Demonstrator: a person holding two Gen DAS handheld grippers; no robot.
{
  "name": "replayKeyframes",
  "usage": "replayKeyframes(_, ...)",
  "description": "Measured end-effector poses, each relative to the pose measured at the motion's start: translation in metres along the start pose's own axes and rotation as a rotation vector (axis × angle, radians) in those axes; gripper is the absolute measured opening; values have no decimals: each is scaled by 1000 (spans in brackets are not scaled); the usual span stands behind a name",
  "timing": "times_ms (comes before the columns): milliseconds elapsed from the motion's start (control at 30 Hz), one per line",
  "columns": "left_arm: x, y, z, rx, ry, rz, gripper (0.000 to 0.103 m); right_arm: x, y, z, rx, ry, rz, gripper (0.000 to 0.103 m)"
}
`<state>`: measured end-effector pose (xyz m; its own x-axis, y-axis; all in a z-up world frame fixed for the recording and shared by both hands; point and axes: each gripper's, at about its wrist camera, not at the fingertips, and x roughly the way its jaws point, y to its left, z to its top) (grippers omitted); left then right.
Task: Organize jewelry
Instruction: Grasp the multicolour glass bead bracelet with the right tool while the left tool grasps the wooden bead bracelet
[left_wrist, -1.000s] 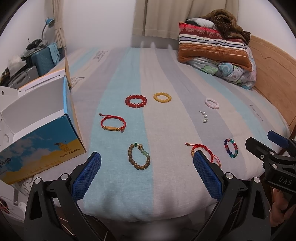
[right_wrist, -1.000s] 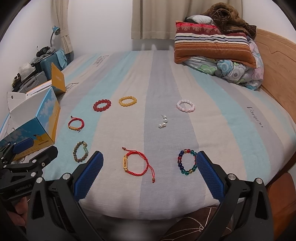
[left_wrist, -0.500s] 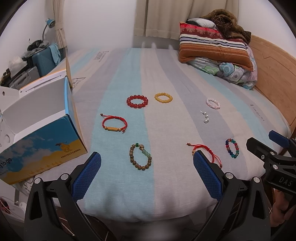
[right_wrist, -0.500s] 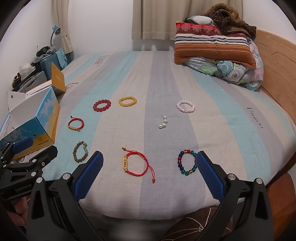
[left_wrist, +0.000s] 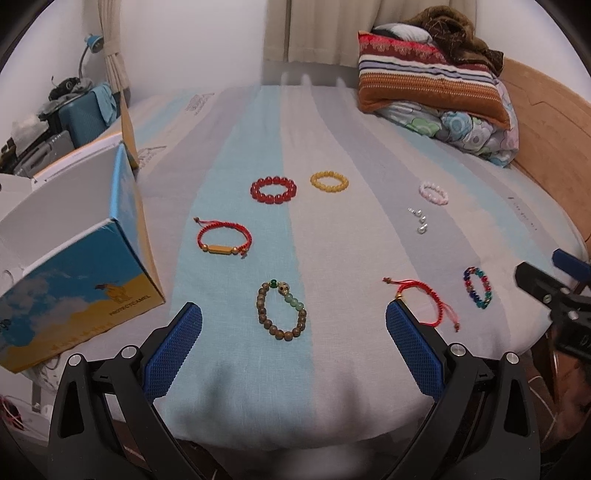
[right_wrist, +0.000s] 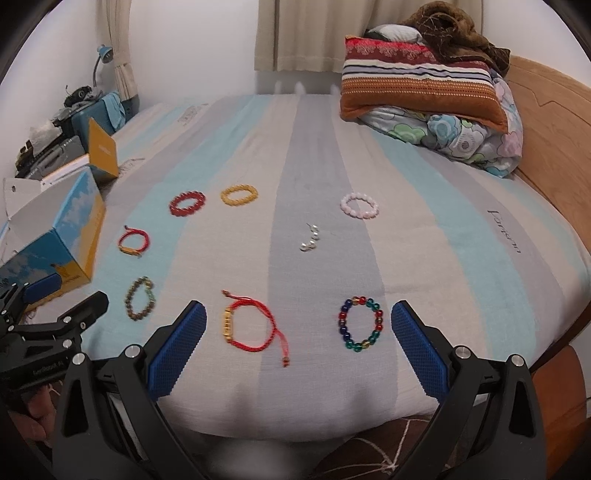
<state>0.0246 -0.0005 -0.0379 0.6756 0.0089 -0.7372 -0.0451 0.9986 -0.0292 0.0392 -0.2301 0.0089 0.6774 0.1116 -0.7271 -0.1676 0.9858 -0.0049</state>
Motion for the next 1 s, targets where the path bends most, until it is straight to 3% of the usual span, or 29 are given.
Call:
replayKeyframes(433,67,6,0,-16,92,-4,97,65,-39,-11,15,129,-59,96)
replayKeyframes(633,93,8,-6,-14,132,29,97,95,-53,-23,17,198,-73,94)
replayKeyframes(900,110,13,-12,-17,147,55,93,111,-46,-31,-14,220,-62,93)
replayKeyframes(1000,111,12,-12,-4,143,67,91,122,-49,-35,-7,254,-73,86)
